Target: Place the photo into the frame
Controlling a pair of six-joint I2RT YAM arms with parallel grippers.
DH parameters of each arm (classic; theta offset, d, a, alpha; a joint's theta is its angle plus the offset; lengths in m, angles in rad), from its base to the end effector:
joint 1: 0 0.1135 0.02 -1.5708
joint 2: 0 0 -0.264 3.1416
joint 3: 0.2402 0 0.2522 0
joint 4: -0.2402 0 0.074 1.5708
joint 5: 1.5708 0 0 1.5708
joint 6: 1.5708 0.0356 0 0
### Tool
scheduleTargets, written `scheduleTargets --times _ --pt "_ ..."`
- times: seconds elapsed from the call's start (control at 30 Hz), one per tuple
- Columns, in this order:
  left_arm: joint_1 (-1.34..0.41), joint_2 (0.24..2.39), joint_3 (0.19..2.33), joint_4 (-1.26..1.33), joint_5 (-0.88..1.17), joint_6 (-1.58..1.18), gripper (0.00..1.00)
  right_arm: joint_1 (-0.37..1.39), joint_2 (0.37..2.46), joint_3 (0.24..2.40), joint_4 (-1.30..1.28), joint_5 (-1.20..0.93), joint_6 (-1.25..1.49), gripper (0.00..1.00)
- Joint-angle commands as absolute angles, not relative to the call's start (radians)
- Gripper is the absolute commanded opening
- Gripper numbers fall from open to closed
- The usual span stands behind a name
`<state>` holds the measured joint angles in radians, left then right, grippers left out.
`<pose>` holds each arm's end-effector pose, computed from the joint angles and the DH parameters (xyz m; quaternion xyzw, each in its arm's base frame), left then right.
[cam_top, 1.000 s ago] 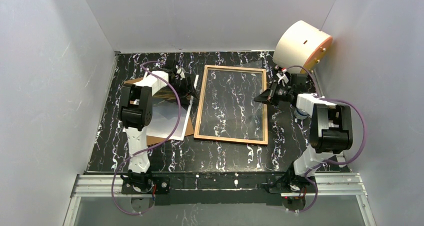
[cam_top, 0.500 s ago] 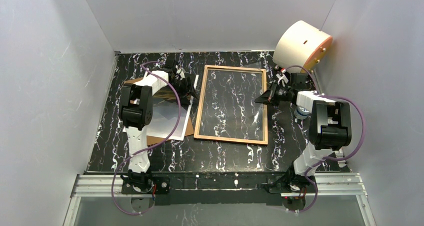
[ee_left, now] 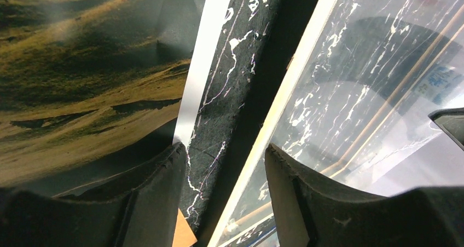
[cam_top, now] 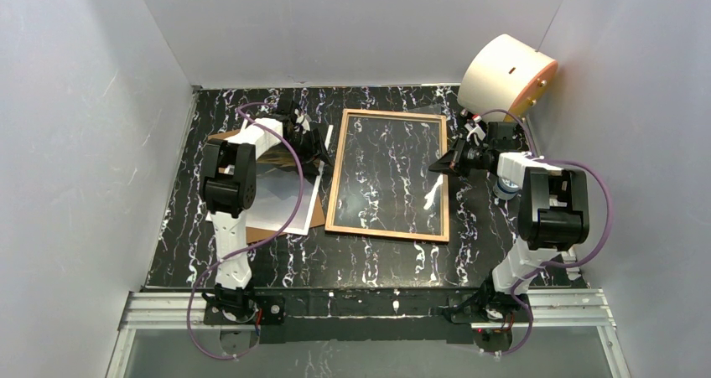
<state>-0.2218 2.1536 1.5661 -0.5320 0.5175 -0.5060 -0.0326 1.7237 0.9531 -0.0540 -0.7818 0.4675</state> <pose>0.4334 -0.1158 0.1536 -0.0768 0.9408 -0.3100 0.1134 0.3458 0.0138 0.1740 0.0785 0.8685 0.4192 0.2525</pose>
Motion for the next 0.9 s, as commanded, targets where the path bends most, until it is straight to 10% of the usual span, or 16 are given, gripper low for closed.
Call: scheduleTargets --times 0.0,0.87 --pt "-0.253 2.194 1.544 -0.542 0.488 -0.494 0.53 -0.038 1.738 0.973 -0.010 -0.765 0.469 0.01" --pt "-0.269 2.204 1.543 -0.542 0.486 -0.494 0.53 -0.037 1.694 0.934 0.097 -0.831 0.456 0.01"
